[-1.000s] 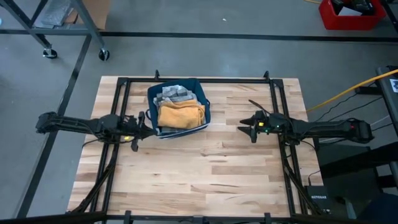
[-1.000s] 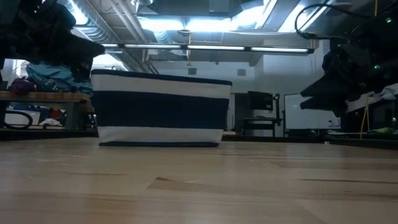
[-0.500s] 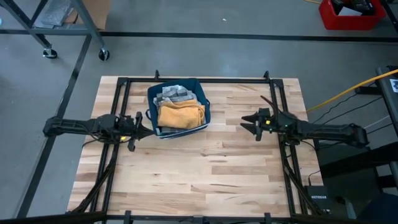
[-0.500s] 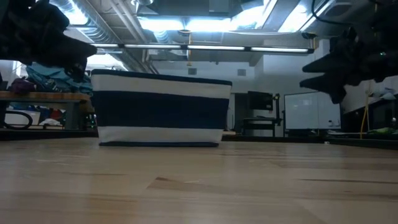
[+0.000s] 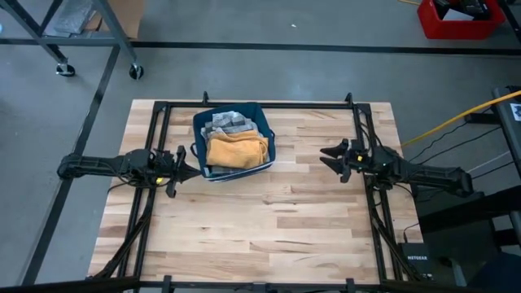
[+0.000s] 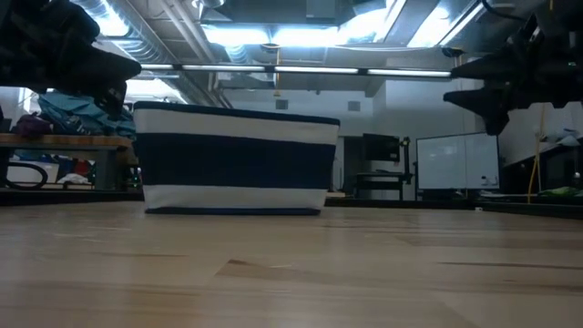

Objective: Fold towel
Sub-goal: Return to Home Position

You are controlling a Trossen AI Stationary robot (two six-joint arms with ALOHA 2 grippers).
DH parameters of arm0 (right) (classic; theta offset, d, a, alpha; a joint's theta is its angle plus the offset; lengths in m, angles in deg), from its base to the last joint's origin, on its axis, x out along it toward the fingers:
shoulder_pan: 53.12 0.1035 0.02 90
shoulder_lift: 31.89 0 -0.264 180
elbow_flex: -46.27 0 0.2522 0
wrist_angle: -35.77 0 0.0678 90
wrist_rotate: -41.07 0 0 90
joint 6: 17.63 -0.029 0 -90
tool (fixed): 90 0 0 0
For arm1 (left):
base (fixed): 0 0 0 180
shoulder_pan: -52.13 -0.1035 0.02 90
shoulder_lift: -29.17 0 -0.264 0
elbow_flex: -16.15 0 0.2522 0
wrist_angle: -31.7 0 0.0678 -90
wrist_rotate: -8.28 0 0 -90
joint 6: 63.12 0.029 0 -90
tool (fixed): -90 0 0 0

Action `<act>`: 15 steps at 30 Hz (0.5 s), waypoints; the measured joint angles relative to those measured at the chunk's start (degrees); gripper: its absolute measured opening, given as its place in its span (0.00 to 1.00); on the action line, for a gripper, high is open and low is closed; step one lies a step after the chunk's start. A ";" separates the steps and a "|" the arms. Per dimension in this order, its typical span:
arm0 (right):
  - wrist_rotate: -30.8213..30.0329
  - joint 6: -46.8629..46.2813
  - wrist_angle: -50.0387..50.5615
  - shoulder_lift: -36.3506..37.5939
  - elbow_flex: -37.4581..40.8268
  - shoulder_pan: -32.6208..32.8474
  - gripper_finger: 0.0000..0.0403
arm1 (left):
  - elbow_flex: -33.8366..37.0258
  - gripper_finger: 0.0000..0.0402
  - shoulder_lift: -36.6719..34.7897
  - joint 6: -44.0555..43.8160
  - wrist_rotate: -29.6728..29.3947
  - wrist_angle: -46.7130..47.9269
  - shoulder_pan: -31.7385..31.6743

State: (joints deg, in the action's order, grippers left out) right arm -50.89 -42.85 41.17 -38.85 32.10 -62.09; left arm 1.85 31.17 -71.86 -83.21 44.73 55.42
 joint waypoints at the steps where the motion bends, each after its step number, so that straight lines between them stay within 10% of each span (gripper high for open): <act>1: 0.00 0.00 -0.10 0.42 0.00 0.00 0.55 | 0.00 0.00 0.00 -0.18 0.00 0.00 0.00; 15: 0.00 0.01 -0.79 6.82 0.02 0.00 0.55 | 0.00 0.00 0.00 -0.27 0.00 0.07 0.00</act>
State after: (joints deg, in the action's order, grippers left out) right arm -50.88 -42.85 40.37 -32.03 32.12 -62.09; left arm 1.85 31.17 -72.13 -83.21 44.80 55.42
